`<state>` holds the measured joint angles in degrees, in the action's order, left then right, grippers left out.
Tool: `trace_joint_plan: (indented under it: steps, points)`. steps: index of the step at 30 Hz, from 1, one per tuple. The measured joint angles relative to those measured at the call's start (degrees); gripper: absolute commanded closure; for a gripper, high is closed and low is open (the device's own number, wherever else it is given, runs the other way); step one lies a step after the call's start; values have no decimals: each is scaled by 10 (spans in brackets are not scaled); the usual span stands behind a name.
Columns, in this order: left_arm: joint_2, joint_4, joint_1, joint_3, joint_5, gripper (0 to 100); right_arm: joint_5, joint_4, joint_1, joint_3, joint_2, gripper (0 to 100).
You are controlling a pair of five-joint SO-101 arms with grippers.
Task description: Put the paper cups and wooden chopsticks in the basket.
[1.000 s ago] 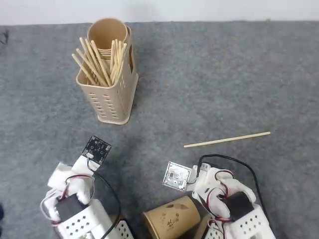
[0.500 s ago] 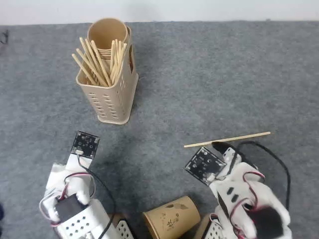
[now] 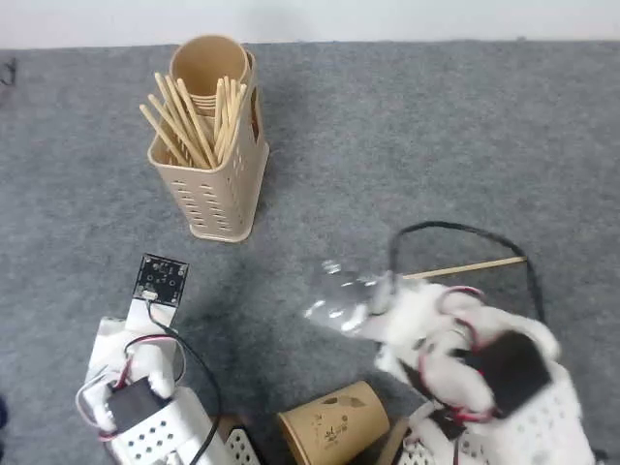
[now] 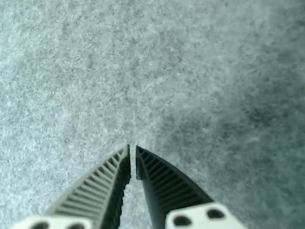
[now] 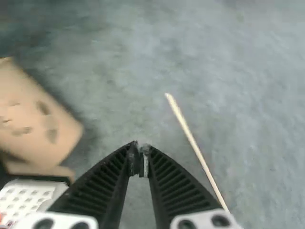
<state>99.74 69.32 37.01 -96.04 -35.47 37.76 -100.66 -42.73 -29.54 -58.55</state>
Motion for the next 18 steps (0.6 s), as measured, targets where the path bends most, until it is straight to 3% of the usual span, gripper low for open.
trace_joint_plan:
  steps: [7,18]
  points:
    - [0,0,0,-4,0,986,-20,0,-227,-48,62,991]
    - [0,-17,20,-4,0,986,19,0,-389,-133,142,991]
